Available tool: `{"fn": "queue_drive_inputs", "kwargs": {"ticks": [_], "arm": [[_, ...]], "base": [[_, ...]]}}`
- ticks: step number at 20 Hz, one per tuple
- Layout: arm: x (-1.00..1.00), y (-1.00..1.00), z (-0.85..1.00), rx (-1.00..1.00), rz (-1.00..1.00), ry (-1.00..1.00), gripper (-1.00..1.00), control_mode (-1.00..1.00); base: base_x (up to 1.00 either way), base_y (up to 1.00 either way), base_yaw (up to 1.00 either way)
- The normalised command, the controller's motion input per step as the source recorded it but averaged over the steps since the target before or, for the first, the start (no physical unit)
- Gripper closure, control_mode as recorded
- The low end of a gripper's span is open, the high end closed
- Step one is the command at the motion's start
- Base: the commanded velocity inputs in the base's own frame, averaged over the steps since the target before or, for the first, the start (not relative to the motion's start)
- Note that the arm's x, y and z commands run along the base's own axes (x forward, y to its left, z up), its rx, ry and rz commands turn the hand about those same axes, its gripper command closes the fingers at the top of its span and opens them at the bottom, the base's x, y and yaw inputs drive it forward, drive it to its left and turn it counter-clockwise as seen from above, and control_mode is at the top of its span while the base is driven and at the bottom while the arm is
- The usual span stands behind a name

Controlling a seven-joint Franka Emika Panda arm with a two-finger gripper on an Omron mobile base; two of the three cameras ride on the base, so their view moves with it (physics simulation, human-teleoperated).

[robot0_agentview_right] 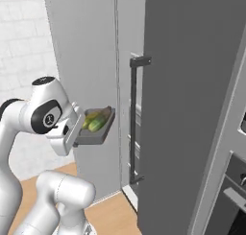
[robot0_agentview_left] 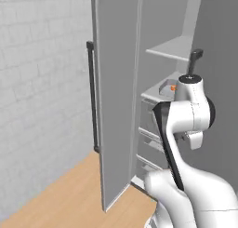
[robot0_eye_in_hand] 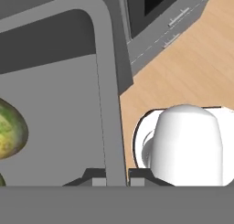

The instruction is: Take the meat container that has the shrimp and place it on the second highest rack of the freezer. Then take the vegetable container that has the cucumbers and place it on the highest rack of the freezer.

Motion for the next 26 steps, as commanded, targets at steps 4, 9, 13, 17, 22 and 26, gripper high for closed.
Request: {"fn": "queue_drive_inputs", "kwargs": {"ticks": [4, 9, 13, 17, 22, 26], "arm": [[0.0, 0.0, 0.0, 0.0, 0.0, 0.0, 1.0, 1.0], [0.0, 0.0, 0.0, 0.0, 0.0, 0.0, 1.0, 1.0], [0.0, 0.0, 0.0, 0.0, 0.0, 0.0, 1.0, 1.0], [0.0, 0.0, 0.0, 0.0, 0.0, 0.0, 1.0, 1.0], [0.0, 0.0, 0.0, 0.0, 0.0, 0.0, 1.0, 1.0], [0.0, 0.0, 0.0, 0.0, 0.0, 0.0, 1.0, 1.0]], "base": [[0.74, 0.1, -0.47], [0.75, 0.27, -0.36], [0.34, 0.27, -0.26], [0.23, 0.16, -0.28], [0.26, 0.24, -0.36], [0.06, 0.57, -0.2]]}}
